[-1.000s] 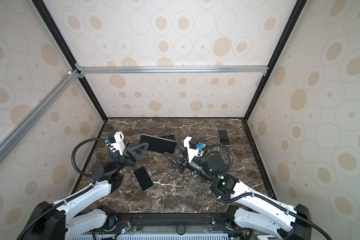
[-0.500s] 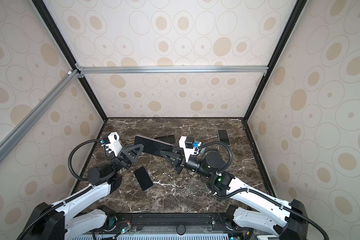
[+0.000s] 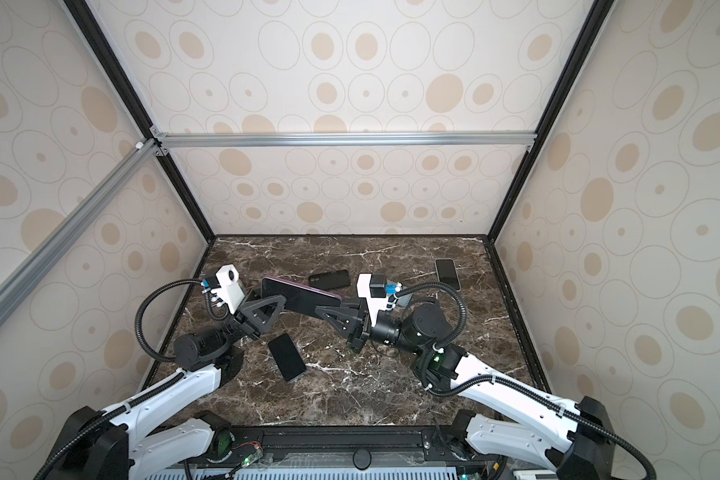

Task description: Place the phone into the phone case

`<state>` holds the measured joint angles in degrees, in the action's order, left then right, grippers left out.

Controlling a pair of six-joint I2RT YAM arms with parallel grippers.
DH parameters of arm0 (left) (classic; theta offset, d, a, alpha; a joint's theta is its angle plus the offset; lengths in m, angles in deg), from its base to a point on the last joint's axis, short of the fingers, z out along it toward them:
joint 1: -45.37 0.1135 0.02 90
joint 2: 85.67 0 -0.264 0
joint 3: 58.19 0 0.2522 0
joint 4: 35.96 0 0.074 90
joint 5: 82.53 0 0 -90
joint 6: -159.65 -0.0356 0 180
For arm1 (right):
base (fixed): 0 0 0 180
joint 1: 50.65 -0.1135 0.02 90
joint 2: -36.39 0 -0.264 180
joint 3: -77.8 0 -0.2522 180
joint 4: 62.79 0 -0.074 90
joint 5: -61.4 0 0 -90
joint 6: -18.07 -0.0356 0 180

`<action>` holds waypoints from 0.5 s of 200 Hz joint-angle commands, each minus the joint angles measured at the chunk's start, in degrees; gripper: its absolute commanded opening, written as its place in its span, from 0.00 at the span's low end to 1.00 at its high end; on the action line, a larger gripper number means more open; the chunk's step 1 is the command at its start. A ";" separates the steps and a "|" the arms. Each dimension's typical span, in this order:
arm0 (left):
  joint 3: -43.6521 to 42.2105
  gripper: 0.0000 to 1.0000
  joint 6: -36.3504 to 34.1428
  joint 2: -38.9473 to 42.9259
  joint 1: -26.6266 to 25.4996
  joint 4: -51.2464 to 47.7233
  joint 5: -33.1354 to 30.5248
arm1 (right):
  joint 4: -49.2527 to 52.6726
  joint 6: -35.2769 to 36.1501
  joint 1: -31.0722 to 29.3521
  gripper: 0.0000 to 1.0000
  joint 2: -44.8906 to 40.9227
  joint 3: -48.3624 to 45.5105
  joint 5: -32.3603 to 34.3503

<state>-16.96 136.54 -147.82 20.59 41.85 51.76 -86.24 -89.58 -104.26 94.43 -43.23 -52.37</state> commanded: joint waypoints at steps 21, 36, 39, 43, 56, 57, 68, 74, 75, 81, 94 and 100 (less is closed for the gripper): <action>1.04 0.66 -3.77 1.59 3.18 13.98 1.64 | -1.00 0.07 1.55 0.00 -4.06 2.74 -2.67; 0.71 0.71 -4.63 1.59 4.35 13.90 1.41 | 1.16 -0.37 2.36 0.00 -5.19 3.36 -2.75; 0.57 0.72 -4.78 1.59 4.48 13.90 1.32 | 2.02 -0.39 2.56 0.00 -5.57 3.65 -2.43; 0.50 0.73 -4.98 1.51 4.82 13.90 1.26 | 2.57 -0.29 2.67 0.00 -5.71 3.78 -2.13; 0.23 0.75 -6.28 1.33 5.80 12.28 0.96 | 6.19 0.29 2.80 0.00 -6.58 4.80 -0.19; 0.23 0.75 -6.35 1.33 5.88 12.17 0.92 | 6.45 0.35 2.80 0.00 -6.65 4.89 -0.07; 0.31 0.75 -7.81 1.18 6.69 8.95 0.71 | 9.56 1.29 2.99 0.00 -7.10 6.04 0.51; 0.47 0.75 -8.56 1.07 7.21 7.36 0.71 | 11.23 1.78 3.13 0.00 -7.23 6.78 0.73; 0.48 0.75 -8.68 1.03 7.25 6.98 0.66 | 11.23 1.85 3.19 0.00 -7.23 7.03 0.74; 0.57 0.75 -9.57 0.90 7.76 5.10 0.41 | 12.55 2.21 3.36 0.00 -7.46 7.67 0.83; 0.91 0.75 -11.75 0.67 8.53 -0.20 -0.08 | 14.36 2.29 4.03 0.00 -7.76 8.87 0.43; 1.32 0.75 -13.05 0.55 8.88 -3.30 -0.20 | 14.66 1.90 4.40 0.00 -7.63 9.29 -0.05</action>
<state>-16.98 129.09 -147.12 27.85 41.83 52.02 -73.44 -88.53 -101.00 88.22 -37.46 -52.37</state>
